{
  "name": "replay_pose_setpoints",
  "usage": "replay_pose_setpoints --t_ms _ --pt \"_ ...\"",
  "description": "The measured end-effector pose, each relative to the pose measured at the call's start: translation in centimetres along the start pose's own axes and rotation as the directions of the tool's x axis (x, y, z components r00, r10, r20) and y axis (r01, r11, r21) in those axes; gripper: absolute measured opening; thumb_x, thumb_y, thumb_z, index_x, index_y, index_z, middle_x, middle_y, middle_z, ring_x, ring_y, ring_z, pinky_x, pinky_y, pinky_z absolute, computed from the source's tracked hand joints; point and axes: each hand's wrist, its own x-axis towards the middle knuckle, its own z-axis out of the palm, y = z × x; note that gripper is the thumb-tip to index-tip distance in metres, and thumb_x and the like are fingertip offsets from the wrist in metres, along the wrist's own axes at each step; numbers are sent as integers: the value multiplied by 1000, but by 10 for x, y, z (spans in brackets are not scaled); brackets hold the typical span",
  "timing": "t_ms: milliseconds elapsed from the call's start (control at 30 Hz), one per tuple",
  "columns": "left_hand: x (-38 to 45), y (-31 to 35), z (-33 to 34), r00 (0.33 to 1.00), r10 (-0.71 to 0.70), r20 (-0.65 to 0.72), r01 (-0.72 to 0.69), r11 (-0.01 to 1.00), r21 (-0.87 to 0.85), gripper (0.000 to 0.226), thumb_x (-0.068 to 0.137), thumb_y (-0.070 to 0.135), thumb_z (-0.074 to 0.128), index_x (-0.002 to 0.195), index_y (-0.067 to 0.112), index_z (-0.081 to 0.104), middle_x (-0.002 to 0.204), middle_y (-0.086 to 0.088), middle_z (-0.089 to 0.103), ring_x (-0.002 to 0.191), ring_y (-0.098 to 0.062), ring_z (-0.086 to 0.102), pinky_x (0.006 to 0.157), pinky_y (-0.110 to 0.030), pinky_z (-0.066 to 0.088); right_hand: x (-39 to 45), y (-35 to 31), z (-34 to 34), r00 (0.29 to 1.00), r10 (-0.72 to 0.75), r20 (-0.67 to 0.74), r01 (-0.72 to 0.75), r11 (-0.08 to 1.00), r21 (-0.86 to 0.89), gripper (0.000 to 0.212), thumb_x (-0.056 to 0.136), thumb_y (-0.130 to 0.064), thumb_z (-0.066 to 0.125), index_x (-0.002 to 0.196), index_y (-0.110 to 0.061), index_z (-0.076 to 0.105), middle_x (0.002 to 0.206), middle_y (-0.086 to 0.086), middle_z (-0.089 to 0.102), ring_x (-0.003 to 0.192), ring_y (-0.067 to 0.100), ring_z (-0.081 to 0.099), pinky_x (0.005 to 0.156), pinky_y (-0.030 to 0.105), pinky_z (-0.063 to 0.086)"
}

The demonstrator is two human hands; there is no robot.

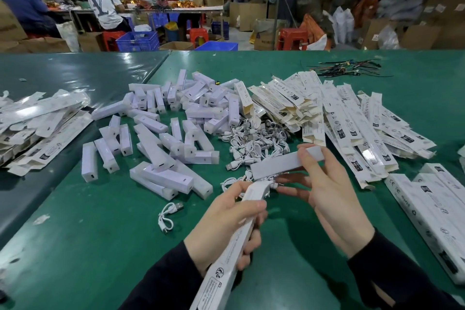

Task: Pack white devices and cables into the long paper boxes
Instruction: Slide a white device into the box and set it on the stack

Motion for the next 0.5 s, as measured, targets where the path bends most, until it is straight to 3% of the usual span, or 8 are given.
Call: replay_pose_setpoints --t_ms 200,300,500 --pt "-1 -8 4 998 -34 50 33 999 11 60 70 -2 61 118 19 31 77 -8 52 39 -15 35 32 -15 34 0 2 0 1000 18 -24 -17 999 46 10 101 -21 49 103 -11 53 83 7 68 65 23 72 58 27 58" --pt "-1 -7 4 998 -41 51 40 999 15 63 69 -2 59 118 19 25 76 -8 52 40 -14 34 32 -15 34 0 3 0 996 80 28 -80 996 32 11 102 -22 47 104 -12 52 75 1 71 61 23 72 55 25 57" --pt "-4 -3 5 996 -50 72 50 999 2 58 70 -3 57 112 19 24 78 -9 51 42 -14 32 33 -14 33 3 1 -5 991 132 14 -129 986 -103 13 102 -24 47 103 -12 52 84 12 64 53 19 67 45 25 51"
